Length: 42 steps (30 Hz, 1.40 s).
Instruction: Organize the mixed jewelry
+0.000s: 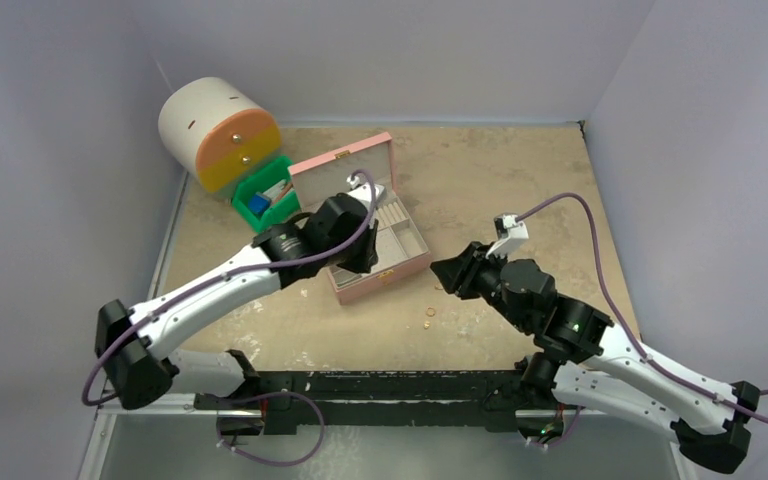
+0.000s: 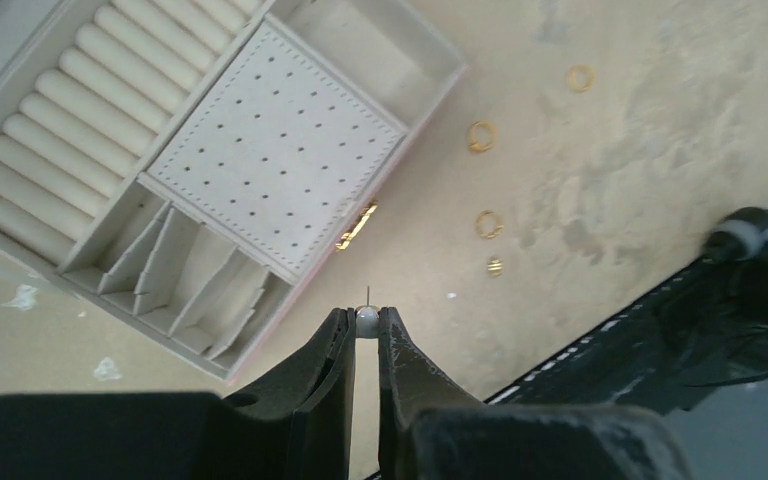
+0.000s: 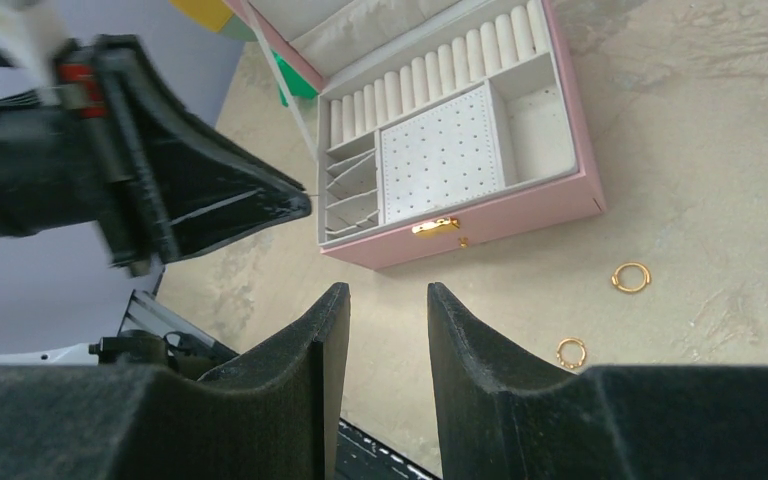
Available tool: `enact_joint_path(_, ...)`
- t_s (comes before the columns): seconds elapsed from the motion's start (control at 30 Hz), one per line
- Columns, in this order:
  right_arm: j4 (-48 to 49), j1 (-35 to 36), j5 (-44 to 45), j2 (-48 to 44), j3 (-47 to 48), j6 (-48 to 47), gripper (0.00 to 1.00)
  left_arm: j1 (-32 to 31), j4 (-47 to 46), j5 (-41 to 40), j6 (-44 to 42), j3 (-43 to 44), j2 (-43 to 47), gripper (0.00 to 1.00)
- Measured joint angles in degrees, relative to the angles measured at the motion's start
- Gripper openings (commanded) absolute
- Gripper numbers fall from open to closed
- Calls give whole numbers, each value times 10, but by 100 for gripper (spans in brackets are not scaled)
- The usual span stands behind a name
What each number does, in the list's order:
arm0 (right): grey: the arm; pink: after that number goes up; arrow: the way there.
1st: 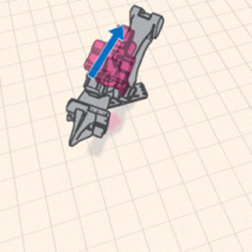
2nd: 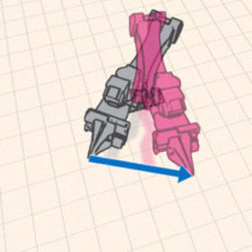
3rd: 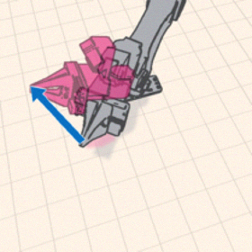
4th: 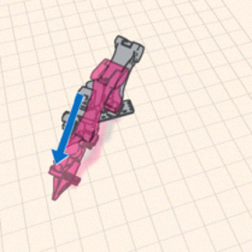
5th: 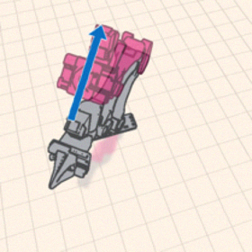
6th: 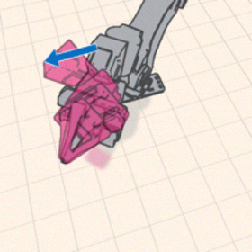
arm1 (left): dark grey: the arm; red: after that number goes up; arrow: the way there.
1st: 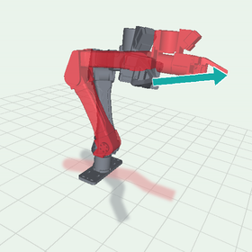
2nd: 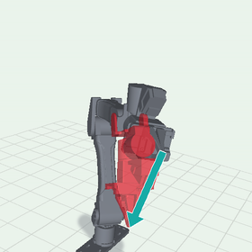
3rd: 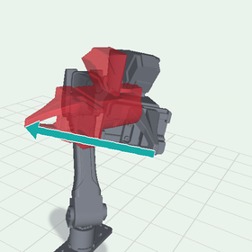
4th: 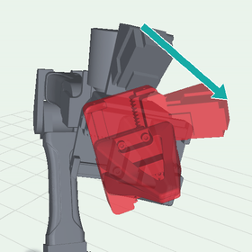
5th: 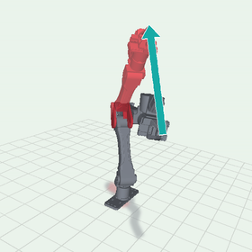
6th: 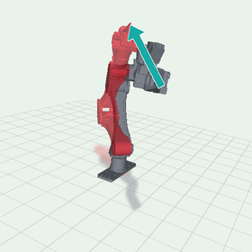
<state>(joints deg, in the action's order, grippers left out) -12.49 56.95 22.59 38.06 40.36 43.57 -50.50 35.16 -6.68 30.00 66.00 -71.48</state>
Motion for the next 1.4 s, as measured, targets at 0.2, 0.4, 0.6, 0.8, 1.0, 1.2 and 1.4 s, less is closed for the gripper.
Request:
enact_joint_path(0.2,-11,0,5,-18,-15,9,38,55,53,16,-49,35,-99,0)
enact_joint_path(0.4,-16,0,5,-18,-16,14,37,91,86,21,-73,80,-163,0)
enact_joint_path(0.6,-11,0,5,-25,-21,14,37,91,103,28,-89,118,-207,0)
enact_joint_path(0.8,-9,0,4,-24,-24,15,37,91,108,35,-102,131,-242,0)
enact_joint_path(1.0,-4,0,4,-19,-24,15,37,91,111,48,-111,141,-271,0)
enact_joint_path(1.2,7,0,3,0,-24,14,37,91,126,56,-112,173,-283,0)
enact_joint_path(1.4,15,0,-1,17,-24,14,37,91,134,54,-116,202,-303,0)
